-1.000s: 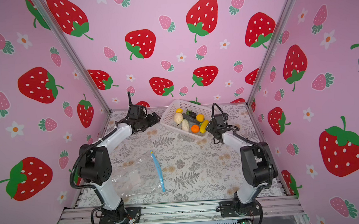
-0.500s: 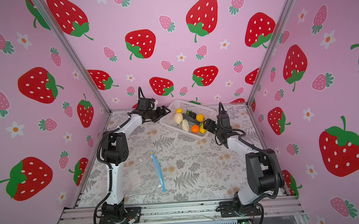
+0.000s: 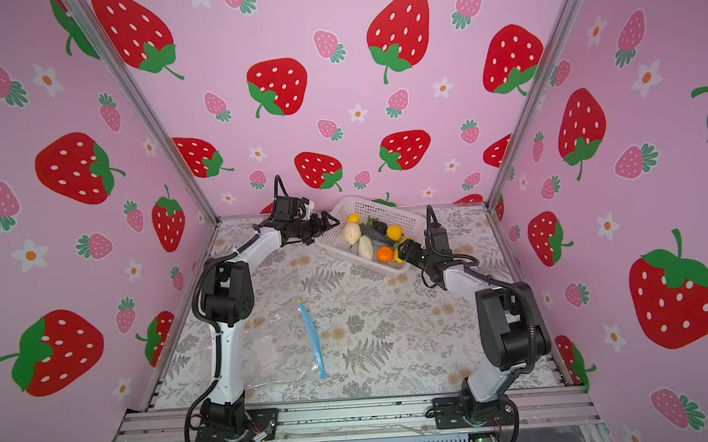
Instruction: Place the food in the zip-top bag and seal the zipper
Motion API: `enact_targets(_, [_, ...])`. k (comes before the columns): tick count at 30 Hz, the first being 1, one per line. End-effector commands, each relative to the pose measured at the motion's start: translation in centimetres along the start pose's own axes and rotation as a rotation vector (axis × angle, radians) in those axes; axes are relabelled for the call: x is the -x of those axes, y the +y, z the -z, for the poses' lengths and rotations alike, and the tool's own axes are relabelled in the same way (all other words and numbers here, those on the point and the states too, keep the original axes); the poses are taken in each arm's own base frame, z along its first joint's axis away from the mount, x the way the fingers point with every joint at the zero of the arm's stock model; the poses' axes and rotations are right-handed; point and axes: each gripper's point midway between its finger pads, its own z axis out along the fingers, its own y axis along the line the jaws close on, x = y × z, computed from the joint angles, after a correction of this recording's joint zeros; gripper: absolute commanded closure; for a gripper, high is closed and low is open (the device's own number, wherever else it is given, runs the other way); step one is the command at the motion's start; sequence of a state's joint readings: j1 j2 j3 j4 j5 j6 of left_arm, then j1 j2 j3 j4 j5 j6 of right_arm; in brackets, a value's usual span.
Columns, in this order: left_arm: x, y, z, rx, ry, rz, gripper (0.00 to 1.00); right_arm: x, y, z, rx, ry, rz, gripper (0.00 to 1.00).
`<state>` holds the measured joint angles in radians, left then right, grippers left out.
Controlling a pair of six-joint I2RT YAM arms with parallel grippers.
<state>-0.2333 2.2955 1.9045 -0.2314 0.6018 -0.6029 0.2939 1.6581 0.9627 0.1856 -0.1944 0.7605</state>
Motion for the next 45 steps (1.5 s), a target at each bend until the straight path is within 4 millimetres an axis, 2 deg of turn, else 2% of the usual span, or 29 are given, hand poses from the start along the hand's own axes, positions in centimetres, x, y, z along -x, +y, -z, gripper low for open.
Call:
enact_targets(1, [0.2, -3.5, 1.4, -0.067, -0.02, -0.045, 0.02, 2.4, 2.0, 0.1, 0.054, -0.053, 0.032, 0.17])
enact_targets(7, [-1.3, -4.7, 1.7, -0.071, -0.005, -0.063, 0.02, 4.0, 2.8, -0.3, 0.053, -0.079, 0.073, 0.17])
enact_targets(16, [-3.9, -5.1, 2.1, -0.061, -0.001, -0.068, 0.02, 6.2, 2.0, -2.8, 0.008, -0.085, 0.13, 0.17])
enact_targets(25, [-5.8, -5.3, 0.8, -0.06, 0.015, -0.058, 0.02, 7.7, 2.0, -4.8, 0.009, -0.084, 0.137, 0.19])
enact_targets(34, [-5.5, -5.3, 0.0, -0.04, 0.016, -0.048, 0.0, 8.3, 1.7, -6.4, -0.008, -0.068, 0.139, 0.19])
enact_targets(40, [-4.8, -3.3, 1.5, 0.031, -0.027, -0.047, 0.0, 8.6, 0.9, -6.7, -0.033, -0.07, 0.141, 0.18])
enact_targets(43, [-3.9, -2.4, 2.6, 0.069, -0.05, -0.036, 0.01, 9.7, 0.4, -6.2, -0.046, -0.079, 0.148, 0.16])
enact_targets(45, [-3.4, -1.9, 3.8, 0.102, -0.061, -0.042, 0.01, 10.7, 0.8, -5.4, -0.024, -0.08, 0.159, 0.18])
